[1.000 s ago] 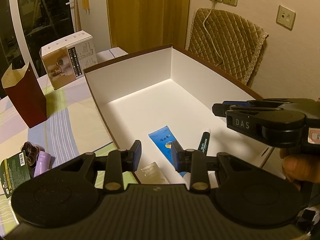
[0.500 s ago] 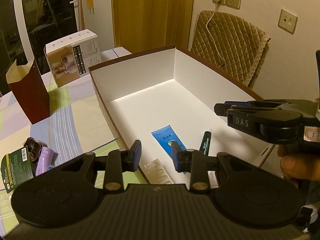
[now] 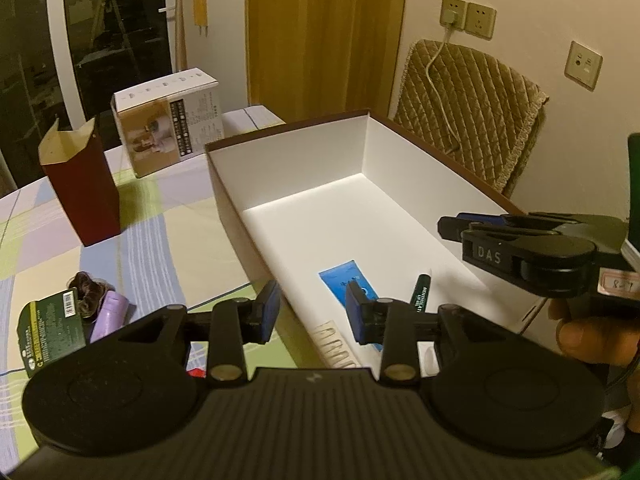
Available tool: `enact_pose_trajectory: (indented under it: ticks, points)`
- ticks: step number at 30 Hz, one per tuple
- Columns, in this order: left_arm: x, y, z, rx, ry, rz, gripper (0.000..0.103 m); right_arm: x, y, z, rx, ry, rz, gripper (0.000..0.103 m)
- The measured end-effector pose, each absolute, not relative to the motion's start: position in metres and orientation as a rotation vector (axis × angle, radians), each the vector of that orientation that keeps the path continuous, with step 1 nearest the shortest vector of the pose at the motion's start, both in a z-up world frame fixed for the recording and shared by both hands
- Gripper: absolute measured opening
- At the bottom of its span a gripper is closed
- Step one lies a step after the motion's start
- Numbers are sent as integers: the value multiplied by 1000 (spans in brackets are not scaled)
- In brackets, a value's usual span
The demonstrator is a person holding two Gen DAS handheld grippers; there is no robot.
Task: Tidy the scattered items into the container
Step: 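Withdraw both open tools from the box back toward the table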
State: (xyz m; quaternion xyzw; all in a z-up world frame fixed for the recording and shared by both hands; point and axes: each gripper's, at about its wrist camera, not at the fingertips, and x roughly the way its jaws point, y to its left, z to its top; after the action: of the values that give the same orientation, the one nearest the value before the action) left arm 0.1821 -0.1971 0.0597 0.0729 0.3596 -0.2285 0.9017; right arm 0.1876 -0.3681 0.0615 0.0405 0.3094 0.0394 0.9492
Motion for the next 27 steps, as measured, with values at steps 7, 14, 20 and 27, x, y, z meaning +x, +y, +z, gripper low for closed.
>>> enact_pose_trajectory:
  ticks: [7, 14, 20, 27]
  points:
    - [174, -175, 63, 131, 741, -433, 33, 176, -367, 70, 97, 547, 81, 95]
    - [160, -138, 64, 103, 749, -376, 36, 168, -360, 76, 74, 530, 96, 95]
    - [141, -86, 63, 86, 752, -285, 44, 154, -345, 80, 31, 498, 150, 95]
    - [123, -27, 47, 62, 779, -177, 49, 125, -313, 87, -56, 449, 267, 95]
